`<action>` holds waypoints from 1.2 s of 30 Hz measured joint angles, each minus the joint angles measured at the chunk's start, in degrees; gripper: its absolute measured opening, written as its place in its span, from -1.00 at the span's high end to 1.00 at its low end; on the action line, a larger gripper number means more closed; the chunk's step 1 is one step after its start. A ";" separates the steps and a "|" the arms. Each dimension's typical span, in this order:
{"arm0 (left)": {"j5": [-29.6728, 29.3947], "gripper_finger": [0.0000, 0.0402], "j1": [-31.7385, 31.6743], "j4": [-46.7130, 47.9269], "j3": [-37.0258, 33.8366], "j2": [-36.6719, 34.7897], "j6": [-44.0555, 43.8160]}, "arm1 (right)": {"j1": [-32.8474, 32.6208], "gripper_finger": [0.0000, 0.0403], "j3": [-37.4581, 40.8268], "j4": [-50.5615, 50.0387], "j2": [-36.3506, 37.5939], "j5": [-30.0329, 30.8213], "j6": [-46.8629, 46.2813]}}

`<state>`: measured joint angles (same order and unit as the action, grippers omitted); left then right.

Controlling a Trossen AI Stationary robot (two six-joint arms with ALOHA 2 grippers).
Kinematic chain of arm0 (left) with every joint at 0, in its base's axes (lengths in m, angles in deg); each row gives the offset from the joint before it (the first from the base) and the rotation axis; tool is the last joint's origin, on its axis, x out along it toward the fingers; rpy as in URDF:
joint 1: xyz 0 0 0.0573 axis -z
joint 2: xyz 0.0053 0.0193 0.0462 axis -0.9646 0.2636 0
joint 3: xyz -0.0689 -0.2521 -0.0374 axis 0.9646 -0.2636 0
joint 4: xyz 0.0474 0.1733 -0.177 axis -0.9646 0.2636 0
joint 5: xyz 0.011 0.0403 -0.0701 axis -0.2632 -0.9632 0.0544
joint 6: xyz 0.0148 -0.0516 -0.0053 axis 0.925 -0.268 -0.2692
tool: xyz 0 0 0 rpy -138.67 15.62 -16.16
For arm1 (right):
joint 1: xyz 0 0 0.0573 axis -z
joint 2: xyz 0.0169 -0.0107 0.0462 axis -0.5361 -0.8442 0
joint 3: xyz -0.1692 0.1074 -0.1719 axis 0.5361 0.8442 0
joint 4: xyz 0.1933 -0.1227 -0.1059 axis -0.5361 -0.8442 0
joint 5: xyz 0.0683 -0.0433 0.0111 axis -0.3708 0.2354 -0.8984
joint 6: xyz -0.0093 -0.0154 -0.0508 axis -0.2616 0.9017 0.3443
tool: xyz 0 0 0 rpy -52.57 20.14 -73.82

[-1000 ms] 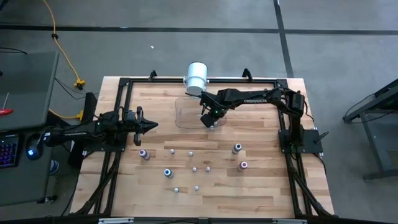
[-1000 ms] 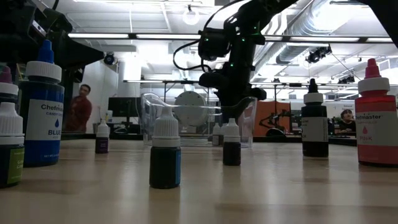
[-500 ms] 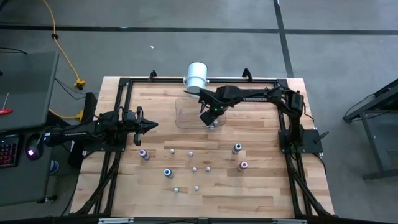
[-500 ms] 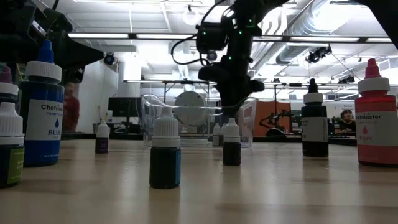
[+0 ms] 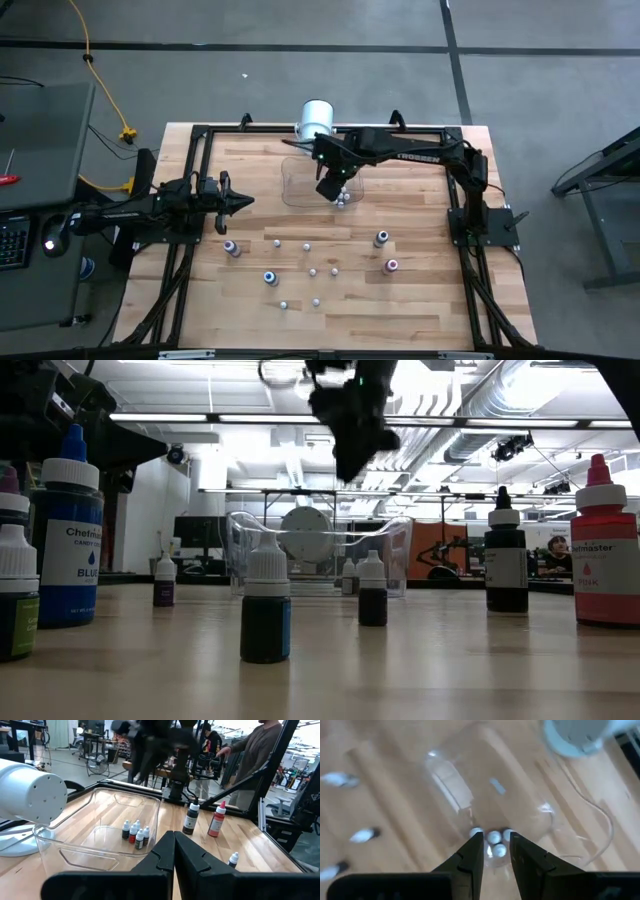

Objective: Pick & Place food coloring
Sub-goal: Put the bottom small purple food coloring bottle into the transparent bin

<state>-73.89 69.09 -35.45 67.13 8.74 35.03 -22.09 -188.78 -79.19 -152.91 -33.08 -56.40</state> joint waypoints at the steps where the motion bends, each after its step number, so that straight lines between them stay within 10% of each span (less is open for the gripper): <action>1: 0.00 1.00 0.01 -0.01 0.00 0.00 0.00 | -0.90 0.58 -1.01 -0.63 0.02 -0.53 1.31; 17: 0.00 1.00 0.00 0.00 0.00 0.00 -0.01 | -14.63 0.58 -2.97 -5.13 0.06 -11.50 30.59; 36: 0.00 1.00 0.00 -0.02 0.00 0.00 0.01 | -29.24 0.58 17.39 18.24 0.21 -11.68 30.42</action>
<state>-73.89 69.09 -35.47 67.13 8.74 35.03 -51.33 -171.39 -60.95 -152.69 -44.76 -25.99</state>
